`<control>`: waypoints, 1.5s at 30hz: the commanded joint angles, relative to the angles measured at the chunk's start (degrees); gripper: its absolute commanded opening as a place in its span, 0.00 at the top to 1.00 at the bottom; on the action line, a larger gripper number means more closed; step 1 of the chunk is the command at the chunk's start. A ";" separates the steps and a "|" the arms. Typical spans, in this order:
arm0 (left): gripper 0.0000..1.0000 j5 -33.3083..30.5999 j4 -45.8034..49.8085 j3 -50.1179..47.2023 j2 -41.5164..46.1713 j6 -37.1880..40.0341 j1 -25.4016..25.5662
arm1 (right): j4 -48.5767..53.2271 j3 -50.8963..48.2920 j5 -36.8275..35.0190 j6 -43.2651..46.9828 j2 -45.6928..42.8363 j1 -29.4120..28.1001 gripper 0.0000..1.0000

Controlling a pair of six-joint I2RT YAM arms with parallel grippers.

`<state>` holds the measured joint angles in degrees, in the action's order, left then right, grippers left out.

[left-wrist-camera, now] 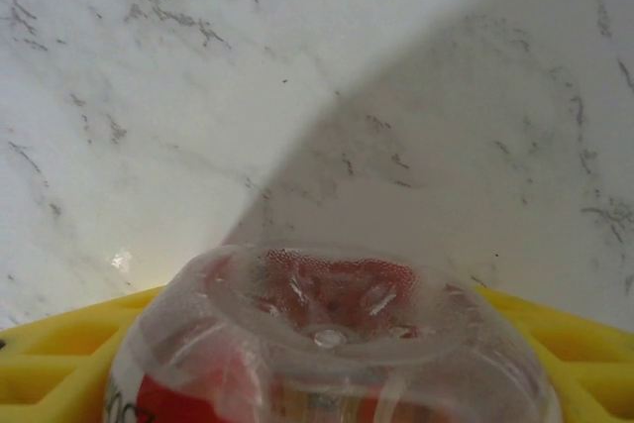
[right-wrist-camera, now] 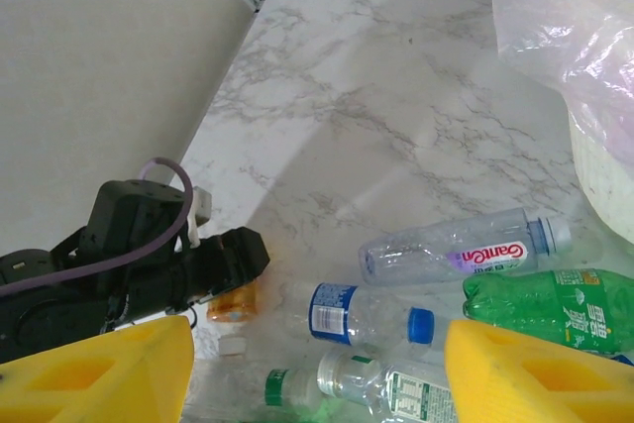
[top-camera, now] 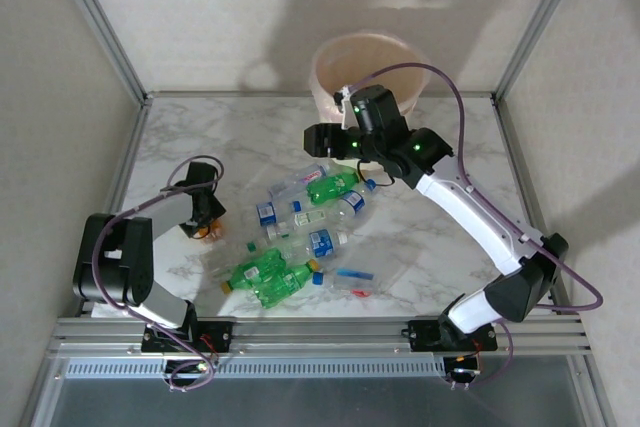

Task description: Put the plastic bottles in the bin

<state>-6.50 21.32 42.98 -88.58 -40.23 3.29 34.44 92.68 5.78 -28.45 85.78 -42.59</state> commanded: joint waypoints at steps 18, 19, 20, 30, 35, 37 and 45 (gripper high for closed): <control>0.46 -1.53 13.32 21.42 7.39 2.64 -0.24 | 0.55 2.65 -1.25 -1.11 -0.43 -0.51 0.34; 0.46 -0.61 14.08 23.72 7.98 2.40 0.00 | 0.55 2.93 -0.62 -0.92 -0.26 -0.51 0.34; 0.46 0.06 14.61 26.32 8.40 2.07 0.43 | 0.63 3.18 -0.21 -0.91 -0.10 -0.48 0.34; 0.45 14.48 8.85 39.55 8.26 -6.56 8.25 | 0.55 6.06 4.48 -0.17 2.05 -2.58 0.35; 0.44 20.73 1.17 40.14 7.78 -12.24 12.00 | -1.59 5.67 11.16 -1.26 2.77 -2.79 0.33; 0.44 22.21 -1.25 40.16 7.58 -13.97 13.07 | -1.22 5.60 12.81 -1.53 3.38 -2.86 0.34; 0.44 25.31 -5.26 40.69 6.63 -17.56 15.81 | -2.88 2.93 14.94 -3.25 3.96 -3.10 0.33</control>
<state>15.94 19.51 81.93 -81.54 -55.31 18.20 33.87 96.49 18.24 -30.41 89.21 -45.01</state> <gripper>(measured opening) 0.591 0.670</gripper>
